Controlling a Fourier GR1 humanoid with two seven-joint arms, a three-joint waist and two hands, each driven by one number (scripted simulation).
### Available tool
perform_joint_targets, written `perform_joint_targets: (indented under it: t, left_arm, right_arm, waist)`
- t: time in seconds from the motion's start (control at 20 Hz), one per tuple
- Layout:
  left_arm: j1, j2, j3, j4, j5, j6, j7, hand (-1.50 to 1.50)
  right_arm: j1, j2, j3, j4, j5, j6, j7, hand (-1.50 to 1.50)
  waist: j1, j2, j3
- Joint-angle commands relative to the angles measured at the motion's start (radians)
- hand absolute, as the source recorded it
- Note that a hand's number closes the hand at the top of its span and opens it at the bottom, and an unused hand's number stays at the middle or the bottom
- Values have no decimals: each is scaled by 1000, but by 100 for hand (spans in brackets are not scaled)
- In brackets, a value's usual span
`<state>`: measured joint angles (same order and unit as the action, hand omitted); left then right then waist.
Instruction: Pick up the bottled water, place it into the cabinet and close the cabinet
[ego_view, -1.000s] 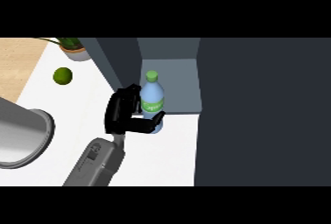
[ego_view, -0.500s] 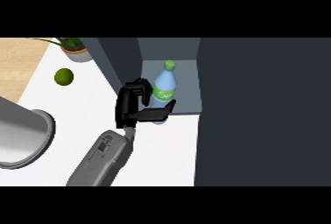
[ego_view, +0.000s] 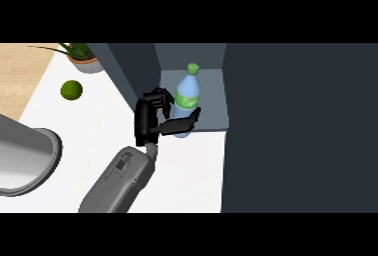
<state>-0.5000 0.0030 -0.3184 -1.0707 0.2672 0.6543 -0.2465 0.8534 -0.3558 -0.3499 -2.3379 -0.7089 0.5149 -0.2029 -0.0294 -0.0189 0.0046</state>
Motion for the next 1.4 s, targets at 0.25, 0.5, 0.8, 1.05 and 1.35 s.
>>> perform_joint_targets:
  t: [0.25,0.5,0.8,1.05,1.35]
  left_arm:
    - [-381,-3,117,398,49,-77,-33,150]
    - [-451,13,162,573,32,-112,-126,150]
    - [-552,-3,143,716,20,-77,-145,-150]
    - [-577,-3,193,808,36,-77,-204,-150]
    - [-641,1,212,857,20,-122,-244,-150]
  right_arm:
    - [15,-1,10,-84,-75,6,29,-150]
    - [30,0,11,-114,-75,4,32,-150]
    - [2,29,42,-93,-32,-1,24,-150]
    - [37,2,3,-83,-66,61,5,-150]
    - [-2,-13,-4,-96,-86,10,29,-150]
  waist:
    - [-54,38,-7]
    - [-52,42,-7]
    - [-40,37,-6]
    - [-69,42,-7]
    - [-54,47,-7]
